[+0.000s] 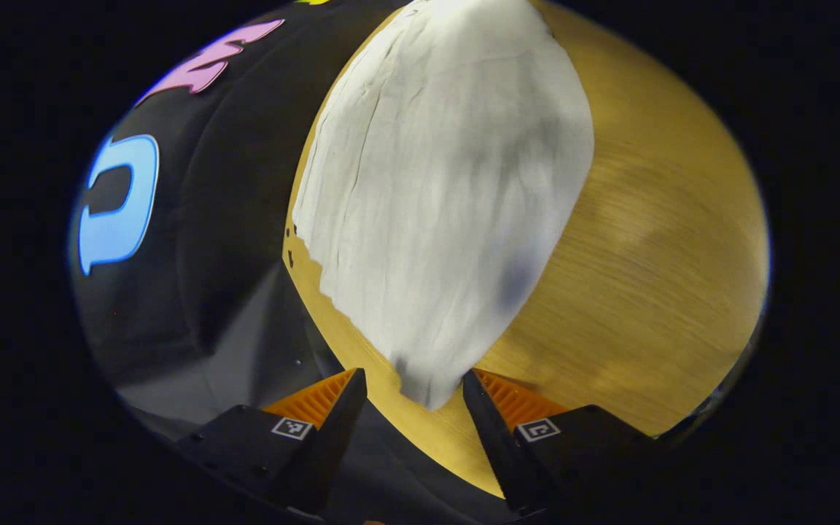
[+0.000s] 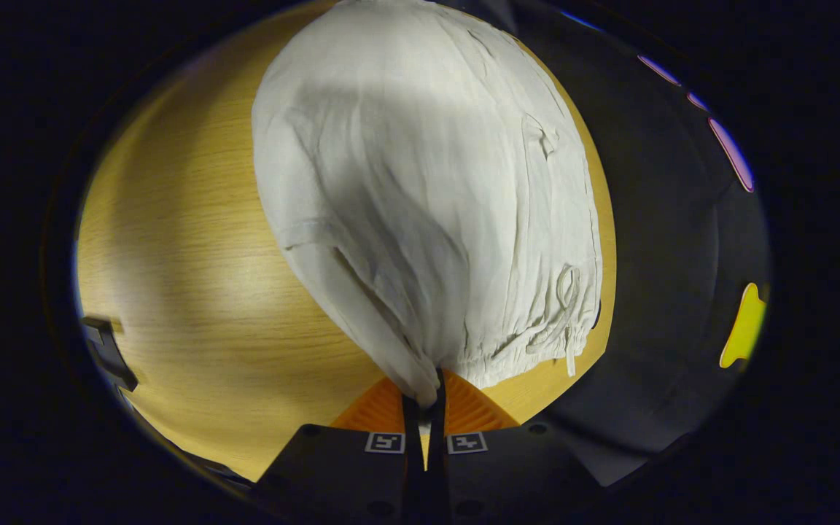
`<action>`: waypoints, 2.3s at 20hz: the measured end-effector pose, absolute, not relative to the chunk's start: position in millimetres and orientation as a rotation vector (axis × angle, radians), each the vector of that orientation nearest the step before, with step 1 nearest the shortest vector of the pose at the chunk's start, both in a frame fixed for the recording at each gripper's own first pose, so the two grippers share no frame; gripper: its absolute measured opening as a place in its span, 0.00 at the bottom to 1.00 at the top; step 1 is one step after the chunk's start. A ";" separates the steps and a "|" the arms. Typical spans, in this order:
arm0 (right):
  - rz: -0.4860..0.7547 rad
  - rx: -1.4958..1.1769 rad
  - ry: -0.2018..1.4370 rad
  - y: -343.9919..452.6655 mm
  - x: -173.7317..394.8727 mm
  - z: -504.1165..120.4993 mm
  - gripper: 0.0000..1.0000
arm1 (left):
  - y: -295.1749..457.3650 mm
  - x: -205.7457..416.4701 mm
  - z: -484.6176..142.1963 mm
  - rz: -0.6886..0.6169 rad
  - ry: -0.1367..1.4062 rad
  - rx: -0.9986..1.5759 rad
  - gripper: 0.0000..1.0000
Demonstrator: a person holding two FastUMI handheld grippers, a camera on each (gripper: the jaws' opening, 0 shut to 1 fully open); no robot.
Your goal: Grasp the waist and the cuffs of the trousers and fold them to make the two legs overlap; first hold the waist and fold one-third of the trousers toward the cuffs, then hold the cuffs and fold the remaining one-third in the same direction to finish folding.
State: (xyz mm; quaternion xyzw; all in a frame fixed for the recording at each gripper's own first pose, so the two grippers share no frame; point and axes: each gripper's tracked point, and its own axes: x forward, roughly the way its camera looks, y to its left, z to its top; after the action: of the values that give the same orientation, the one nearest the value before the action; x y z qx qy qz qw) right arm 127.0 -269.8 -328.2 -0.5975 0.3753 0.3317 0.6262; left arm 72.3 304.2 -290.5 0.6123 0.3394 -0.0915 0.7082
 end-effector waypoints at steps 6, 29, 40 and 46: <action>0.759 -1.406 0.823 -269.6 127.0 -327.1 0.06 | 299.4 100.6 -300.3 -0.195 0.771 1.375 0.46; 0.225 -1.208 0.586 -267.1 204.9 -218.8 0.06 | 296.6 162.9 -189.0 0.116 0.625 1.076 0.06; -0.043 -0.822 0.505 -255.3 302.2 -199.4 0.06 | 326.8 326.6 -140.0 0.297 0.498 0.612 0.05; -0.123 -0.620 0.568 -250.7 339.7 -233.7 0.06 | 312.6 403.0 -192.7 0.289 0.554 0.446 0.05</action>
State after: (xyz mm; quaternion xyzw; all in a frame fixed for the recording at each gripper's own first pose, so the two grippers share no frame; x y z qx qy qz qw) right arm 339.7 -250.7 -233.7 -0.3006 0.2753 -0.0595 0.9112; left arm 403.0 312.6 -192.7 0.2176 0.2703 0.1410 0.9272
